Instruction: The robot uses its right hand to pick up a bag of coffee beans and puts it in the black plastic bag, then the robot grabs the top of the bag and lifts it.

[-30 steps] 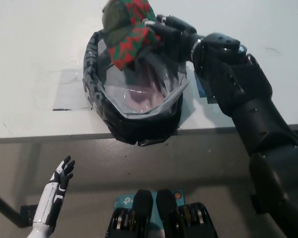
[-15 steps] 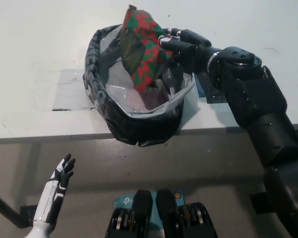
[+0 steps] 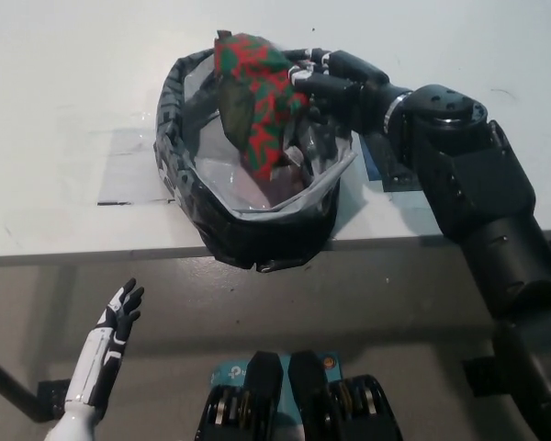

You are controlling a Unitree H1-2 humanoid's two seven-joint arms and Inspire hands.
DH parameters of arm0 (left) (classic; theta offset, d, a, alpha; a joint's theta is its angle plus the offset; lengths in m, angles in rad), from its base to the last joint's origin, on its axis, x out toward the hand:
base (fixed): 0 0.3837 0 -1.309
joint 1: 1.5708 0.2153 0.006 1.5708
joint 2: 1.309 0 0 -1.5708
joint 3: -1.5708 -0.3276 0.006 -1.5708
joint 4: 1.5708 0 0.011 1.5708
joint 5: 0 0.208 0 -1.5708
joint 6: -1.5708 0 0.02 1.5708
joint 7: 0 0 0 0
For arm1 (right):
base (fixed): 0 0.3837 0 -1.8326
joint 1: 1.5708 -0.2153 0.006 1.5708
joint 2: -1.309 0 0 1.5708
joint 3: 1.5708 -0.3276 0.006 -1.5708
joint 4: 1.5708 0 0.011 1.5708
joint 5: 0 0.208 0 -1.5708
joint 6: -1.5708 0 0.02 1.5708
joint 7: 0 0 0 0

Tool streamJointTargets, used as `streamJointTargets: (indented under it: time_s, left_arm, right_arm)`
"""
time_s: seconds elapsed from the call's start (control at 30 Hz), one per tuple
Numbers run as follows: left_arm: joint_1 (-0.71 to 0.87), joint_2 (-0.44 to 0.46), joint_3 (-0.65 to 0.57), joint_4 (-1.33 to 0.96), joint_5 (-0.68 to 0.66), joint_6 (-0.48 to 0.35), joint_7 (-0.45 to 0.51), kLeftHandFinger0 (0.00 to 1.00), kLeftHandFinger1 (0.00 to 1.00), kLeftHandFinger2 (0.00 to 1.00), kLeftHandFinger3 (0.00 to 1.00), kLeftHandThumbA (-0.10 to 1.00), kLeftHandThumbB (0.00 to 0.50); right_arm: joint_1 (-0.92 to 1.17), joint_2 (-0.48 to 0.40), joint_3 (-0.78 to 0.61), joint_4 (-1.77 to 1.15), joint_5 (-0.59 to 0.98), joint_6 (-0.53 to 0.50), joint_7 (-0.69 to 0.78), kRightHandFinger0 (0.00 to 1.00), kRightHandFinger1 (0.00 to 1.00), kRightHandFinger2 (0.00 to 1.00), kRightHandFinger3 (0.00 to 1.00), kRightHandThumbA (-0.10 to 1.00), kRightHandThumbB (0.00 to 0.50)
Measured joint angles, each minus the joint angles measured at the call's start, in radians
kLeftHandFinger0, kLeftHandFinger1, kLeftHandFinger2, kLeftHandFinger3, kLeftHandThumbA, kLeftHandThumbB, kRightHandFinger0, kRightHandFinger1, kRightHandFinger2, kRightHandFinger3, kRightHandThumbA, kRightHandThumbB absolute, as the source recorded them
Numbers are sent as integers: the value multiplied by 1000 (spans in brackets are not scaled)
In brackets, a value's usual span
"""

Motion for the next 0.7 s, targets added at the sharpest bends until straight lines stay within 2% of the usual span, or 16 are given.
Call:
streamJointTargets:
  time_s: [0.03,0.07,0.1,0.17,0.27,0.33,0.37,0.63,0.7]
  left_arm:
    - [-2,0,0,0,0,1,-1,1000,1000,1000,1000,1000,232]
    - [-4,0,-1,0,0,3,-2,1000,1000,1000,1000,1000,234]
    - [-7,0,-1,0,0,4,-4,1000,1000,1000,1000,1000,233]
    - [-13,1,-1,0,0,9,-6,1000,1000,1000,1000,1000,233]
    - [-17,1,-1,0,0,14,-8,1000,1000,1000,1000,1000,230]
    - [-18,3,-1,-1,1,17,-9,1000,1000,1000,1000,1000,228]
    - [-18,3,-1,-1,1,17,-9,1000,1000,1000,1000,1000,234]
    - [-18,13,-1,-1,4,20,-14,1000,1000,1000,1000,1000,240]
    - [-17,14,-1,-1,6,21,-14,1000,1000,1000,1000,1000,239]
  right_arm:
    - [3,-1,3,-8,-5,3,0,182,553,848,785,-18,194]
    - [4,-3,5,-13,-8,5,1,839,1000,1000,1000,416,294]
    - [6,-5,9,-20,-15,8,2,1000,1000,1000,1000,482,331]
    - [7,-22,43,-43,-27,14,26,1000,1000,1000,1000,549,405]
    - [6,-57,101,-79,-40,15,83,1000,1000,1000,1000,607,467]
    - [6,-73,126,-91,-46,15,117,1000,1000,1000,1000,670,457]
    - [6,-73,126,-91,-46,15,117,1000,1000,1000,1000,720,435]
    - [7,-101,168,-107,-77,7,191,1000,1000,1000,1000,787,431]
    - [7,-104,168,-108,-82,3,200,1000,1000,1000,1000,815,447]
